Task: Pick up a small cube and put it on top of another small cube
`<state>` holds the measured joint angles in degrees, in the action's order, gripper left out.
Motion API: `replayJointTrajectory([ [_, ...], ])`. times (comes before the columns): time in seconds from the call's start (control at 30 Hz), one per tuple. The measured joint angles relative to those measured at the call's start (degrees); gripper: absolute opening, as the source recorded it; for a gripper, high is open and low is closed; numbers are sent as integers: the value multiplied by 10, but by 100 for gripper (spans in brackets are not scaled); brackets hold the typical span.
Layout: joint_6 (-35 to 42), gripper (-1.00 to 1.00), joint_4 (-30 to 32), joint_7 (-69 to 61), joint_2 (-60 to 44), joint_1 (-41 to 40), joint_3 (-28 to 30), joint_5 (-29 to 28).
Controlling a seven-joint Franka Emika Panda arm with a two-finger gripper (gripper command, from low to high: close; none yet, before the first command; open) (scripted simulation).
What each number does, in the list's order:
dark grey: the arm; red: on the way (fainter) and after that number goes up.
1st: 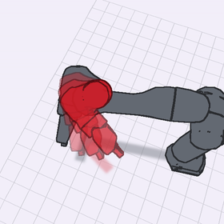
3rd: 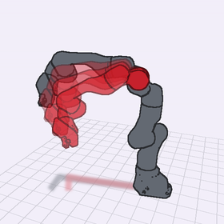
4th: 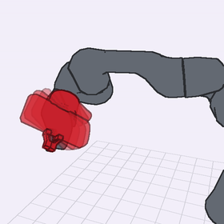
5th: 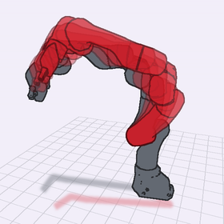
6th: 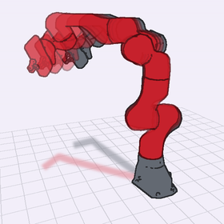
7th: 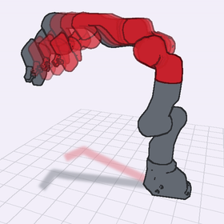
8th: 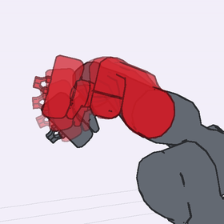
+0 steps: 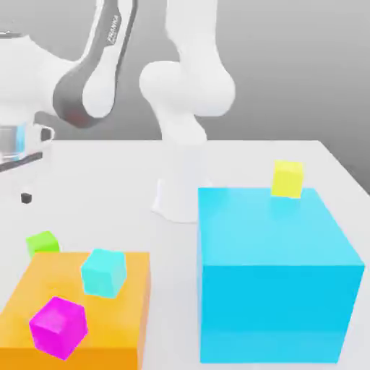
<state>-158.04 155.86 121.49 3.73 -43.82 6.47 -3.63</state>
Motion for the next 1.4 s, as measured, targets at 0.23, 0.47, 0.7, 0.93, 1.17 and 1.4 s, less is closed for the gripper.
replayJointTrajectory([
  [0.23, -83, 0, 26, 55, -116, -54, -4, 75],
  [0.47, -149, -100, 12, 37, -195, -79, -35, 101],
  [0.7, -111, -100, 21, 49, -149, -69, -22, 85],
  [0.93, 28, -100, 11, 163, -16, -6, -48, 40],
  [1.17, 197, -100, -49, 344, 94, 95, -161, 71],
  [1.4, 135, 100, -37, 400, 42, 117, -198, 64],
])
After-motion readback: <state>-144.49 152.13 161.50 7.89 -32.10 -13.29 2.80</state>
